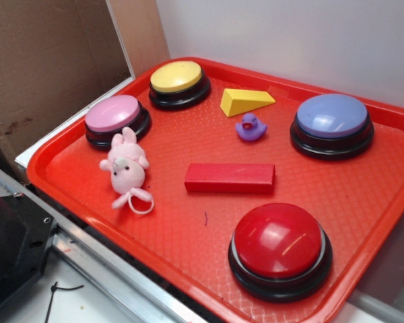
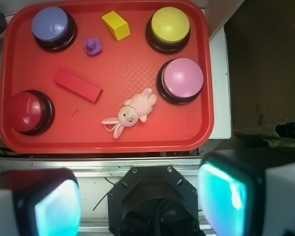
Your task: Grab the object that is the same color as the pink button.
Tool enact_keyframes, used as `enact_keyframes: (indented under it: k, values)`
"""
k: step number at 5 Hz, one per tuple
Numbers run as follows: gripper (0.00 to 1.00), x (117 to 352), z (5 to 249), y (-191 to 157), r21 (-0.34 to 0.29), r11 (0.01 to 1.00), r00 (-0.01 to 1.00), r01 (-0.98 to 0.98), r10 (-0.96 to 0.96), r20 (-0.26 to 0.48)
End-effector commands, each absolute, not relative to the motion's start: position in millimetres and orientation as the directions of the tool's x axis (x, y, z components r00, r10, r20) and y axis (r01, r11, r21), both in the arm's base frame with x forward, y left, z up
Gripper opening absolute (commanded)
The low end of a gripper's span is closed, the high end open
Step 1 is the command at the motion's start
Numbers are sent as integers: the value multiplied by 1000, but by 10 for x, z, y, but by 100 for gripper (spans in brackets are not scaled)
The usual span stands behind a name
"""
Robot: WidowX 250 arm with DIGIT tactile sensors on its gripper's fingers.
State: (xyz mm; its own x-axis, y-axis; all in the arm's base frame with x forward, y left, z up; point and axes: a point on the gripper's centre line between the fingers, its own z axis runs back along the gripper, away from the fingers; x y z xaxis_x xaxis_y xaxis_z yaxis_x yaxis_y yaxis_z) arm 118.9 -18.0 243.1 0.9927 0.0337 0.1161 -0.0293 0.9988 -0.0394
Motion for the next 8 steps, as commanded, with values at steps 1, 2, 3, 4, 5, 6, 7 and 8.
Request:
enact_keyframes:
  k: [1, 2, 3, 4, 5, 6, 7, 8]
  values:
    - [100, 1189, 2431, -180, -39, 999, 993, -29, 34, 116]
    - [100, 1189, 2431, -180, -39, 999, 993, -29, 34, 116]
    - [100, 1566, 2292, -219, -33, 999, 987, -19, 24, 161]
    - [100, 2066, 2220, -34, -16, 978, 966, -206, 206, 155]
    - [100, 2210, 2158, 320, 58, 897, 895, -439, 430, 117]
    - [100, 1947, 2036, 460, 101, 761, 767, -641, 638, 63]
    - [100, 1746, 1905, 258, 156, 714, 724, -682, 689, 11]
    - [100, 1803, 1803, 219, 101, 860, 865, -501, 500, 37]
